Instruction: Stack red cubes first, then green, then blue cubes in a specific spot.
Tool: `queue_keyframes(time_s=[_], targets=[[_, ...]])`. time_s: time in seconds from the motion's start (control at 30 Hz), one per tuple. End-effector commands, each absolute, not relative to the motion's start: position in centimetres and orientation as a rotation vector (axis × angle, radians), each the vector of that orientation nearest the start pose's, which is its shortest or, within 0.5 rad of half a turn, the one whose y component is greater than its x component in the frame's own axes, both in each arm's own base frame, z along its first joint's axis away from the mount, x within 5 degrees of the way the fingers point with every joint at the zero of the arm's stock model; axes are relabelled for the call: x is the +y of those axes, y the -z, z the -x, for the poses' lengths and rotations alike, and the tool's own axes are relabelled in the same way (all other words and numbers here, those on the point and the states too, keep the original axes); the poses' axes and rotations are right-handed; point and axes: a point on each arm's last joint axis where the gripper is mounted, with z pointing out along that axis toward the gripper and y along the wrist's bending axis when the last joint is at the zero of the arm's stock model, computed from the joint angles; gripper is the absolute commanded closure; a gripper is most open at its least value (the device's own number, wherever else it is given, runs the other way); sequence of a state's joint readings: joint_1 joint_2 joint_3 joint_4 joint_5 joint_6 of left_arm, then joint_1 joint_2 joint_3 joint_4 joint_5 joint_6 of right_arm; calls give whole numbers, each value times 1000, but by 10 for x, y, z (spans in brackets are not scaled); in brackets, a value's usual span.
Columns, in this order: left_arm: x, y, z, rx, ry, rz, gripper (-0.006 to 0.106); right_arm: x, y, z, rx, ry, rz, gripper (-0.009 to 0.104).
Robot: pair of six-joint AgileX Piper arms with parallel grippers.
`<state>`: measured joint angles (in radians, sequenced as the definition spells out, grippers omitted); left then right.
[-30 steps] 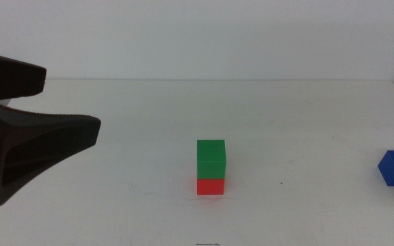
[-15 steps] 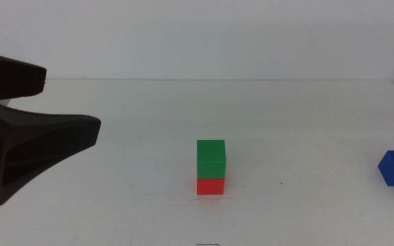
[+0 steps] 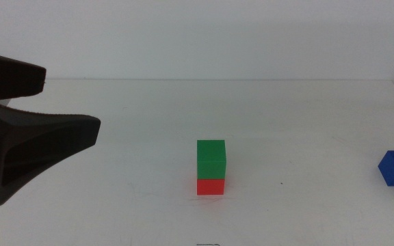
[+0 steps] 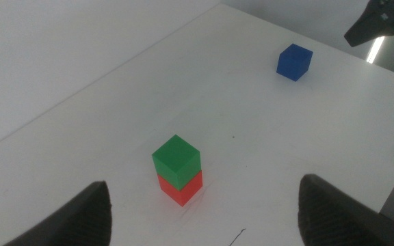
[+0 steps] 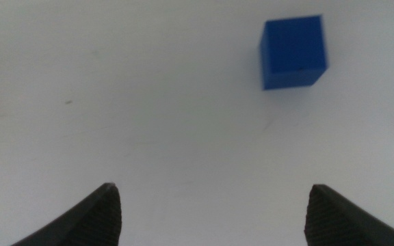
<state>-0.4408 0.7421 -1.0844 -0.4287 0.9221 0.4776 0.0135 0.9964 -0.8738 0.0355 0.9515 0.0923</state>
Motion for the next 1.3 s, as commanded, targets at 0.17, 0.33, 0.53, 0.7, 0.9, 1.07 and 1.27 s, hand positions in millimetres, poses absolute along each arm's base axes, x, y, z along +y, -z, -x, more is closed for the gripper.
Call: queue_keyframes(time_s=[0.17,0.33,0.53,0.7,0.9,1.07,1.27], targets=[[-76,-444,-90,1757,508,-790,7,-4,-338,-190,2442,80,-35,1],[-76,-444,-90,1758,509,-791,7,-5,-345,-211,2551,109,-46,1],[-76,-444,-90,1757,508,-790,7,-7,-349,-253,2650,163,-10,1],[-76,-444,-90,1757,508,-790,7,-10,-338,-286,2731,194,36,1],[-76,-444,-90,1757,508,-790,7,-35,-313,-310,2829,213,-17,1],[-76,-444,-90,1757,508,-790,7,-55,-289,-325,2870,157,-92,1],[-76,-444,-90,1757,508,-790,7,-59,-271,-340,2856,154,-14,1]])
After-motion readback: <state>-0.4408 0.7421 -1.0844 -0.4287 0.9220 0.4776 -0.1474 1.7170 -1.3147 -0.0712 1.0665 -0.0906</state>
